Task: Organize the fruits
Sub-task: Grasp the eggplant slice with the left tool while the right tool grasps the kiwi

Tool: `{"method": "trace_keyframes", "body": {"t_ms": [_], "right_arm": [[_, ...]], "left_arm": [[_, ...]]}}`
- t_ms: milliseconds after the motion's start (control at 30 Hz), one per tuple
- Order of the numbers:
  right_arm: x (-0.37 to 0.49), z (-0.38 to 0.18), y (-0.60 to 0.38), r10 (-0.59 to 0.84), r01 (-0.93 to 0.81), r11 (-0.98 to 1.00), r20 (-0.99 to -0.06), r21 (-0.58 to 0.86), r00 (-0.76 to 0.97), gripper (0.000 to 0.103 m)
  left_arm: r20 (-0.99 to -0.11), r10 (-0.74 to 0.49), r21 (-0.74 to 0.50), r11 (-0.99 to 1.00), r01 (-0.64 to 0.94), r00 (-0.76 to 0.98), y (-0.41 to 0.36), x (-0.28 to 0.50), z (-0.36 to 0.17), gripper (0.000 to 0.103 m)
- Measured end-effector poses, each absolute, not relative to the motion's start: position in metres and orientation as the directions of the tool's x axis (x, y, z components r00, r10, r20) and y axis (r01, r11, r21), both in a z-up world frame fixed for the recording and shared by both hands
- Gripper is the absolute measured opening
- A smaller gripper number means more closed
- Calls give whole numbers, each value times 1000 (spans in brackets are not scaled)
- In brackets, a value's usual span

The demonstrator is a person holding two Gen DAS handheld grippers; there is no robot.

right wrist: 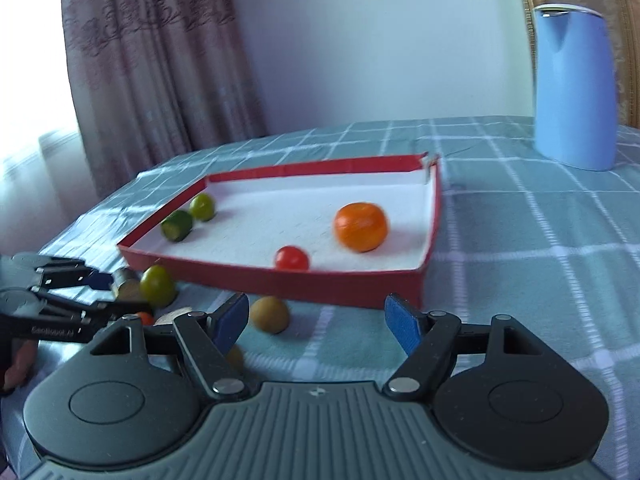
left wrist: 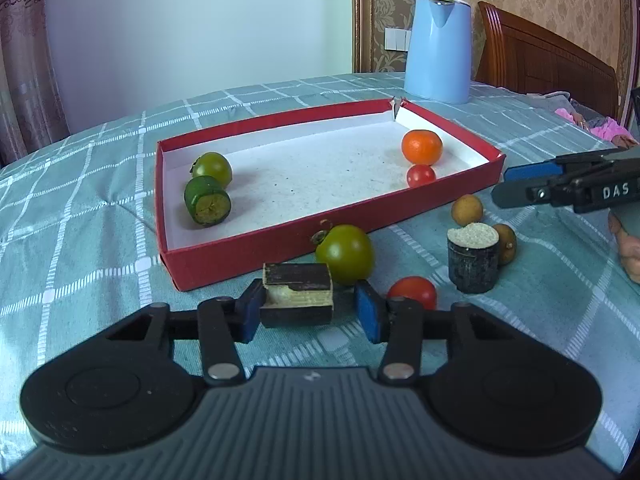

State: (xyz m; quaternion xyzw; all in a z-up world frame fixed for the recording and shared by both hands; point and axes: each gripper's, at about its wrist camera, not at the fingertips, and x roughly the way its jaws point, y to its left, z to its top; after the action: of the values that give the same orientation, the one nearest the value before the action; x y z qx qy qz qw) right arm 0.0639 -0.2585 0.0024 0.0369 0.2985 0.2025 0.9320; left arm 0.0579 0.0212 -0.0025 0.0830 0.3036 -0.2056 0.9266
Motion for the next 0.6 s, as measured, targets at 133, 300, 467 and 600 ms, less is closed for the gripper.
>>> {"method": "trace_keyframes", "body": {"t_ms": [133,300,467,600], "right_arm": [[70,-3,-246,404,-381,909,-578,168,709,67],[75,-7,-241,397,-378,911,-599,165,695,57],[76,-7,-232,401,-400,905,-601,144,691,38],[75,-7,-227,399,-413,902,-599,124,694,27]], "left_arm": [[-596,-329,34,901,432,733,21,57,-3,43],[-596,-329,32,902,431,732,21,58,-3,44],[-595,-323,39,903,429,736,21,57,-3,45],[-593,-322,45,902,429,738,20,57,-3,44]]}}
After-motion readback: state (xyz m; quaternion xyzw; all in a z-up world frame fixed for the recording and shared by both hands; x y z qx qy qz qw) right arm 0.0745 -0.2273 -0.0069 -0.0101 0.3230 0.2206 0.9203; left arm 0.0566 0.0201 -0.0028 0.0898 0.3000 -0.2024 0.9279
